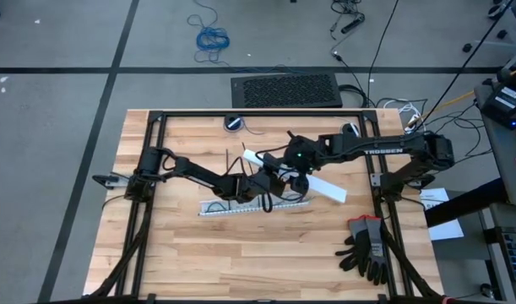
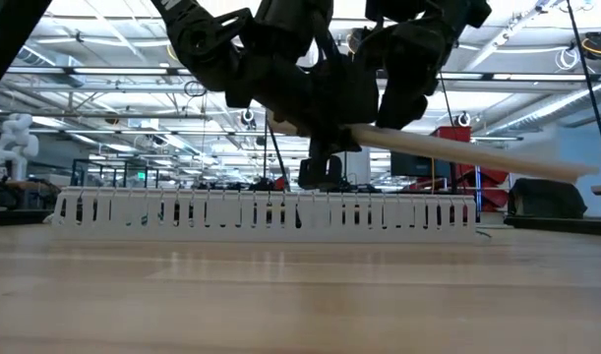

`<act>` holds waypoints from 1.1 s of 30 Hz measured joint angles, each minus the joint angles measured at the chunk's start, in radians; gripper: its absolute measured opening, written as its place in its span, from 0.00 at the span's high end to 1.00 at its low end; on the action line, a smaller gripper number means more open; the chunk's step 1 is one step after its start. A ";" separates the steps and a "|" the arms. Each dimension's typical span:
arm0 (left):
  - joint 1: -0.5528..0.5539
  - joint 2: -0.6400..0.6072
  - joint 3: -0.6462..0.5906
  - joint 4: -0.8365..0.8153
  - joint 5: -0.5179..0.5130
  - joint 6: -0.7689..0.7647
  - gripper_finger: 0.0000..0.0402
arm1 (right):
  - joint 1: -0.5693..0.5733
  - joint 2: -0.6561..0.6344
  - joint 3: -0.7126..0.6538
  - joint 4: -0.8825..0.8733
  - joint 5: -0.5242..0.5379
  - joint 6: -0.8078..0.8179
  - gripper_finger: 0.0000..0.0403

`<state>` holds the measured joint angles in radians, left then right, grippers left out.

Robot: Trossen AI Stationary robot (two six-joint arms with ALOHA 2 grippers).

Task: Ziptie cables
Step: Close the white cable duct

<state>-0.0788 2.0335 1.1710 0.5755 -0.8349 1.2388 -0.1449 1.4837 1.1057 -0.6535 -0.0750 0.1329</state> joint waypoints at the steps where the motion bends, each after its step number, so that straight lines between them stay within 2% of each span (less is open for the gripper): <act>1: 0.000 0.000 0.001 0.001 0.000 0.000 0.86 | 0.000 0.000 0.000 -0.006 0.004 -0.001 0.26; 5: -0.005 -0.004 0.005 0.037 -0.033 -0.010 0.86 | -0.002 0.003 -0.008 -0.110 0.043 -0.002 0.26; 9: -0.011 -0.012 0.011 0.062 -0.058 -0.011 0.86 | -0.002 0.003 -0.005 -0.129 0.120 -0.014 0.26; 16: -0.016 -0.010 0.008 0.054 -0.050 -0.006 0.86 | -0.005 0.005 -0.007 -0.071 0.094 -0.029 0.26; 19: -0.016 -0.009 0.008 0.052 -0.048 -0.006 0.86 | -0.005 0.004 -0.007 -0.066 0.089 -0.029 0.32; 24: -0.014 -0.008 0.007 0.050 -0.049 -0.004 0.86 | -0.007 0.004 -0.006 -0.068 0.057 -0.010 0.51; 28: -0.013 -0.008 0.007 0.049 -0.049 -0.004 0.86 | -0.007 0.004 -0.005 -0.074 0.051 -0.008 0.51; 30: -0.008 -0.008 0.007 0.049 -0.048 -0.014 0.82 | -0.007 0.004 -0.005 -0.078 0.049 -0.011 0.51; 33: -0.002 -0.007 0.005 0.034 -0.068 -0.060 0.70 | -0.007 0.004 -0.005 -0.092 0.051 -0.028 0.51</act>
<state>-0.0807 2.0268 1.1757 0.6096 -0.9031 1.1792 -0.1518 1.4873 1.1011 -0.7460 -0.0235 0.1048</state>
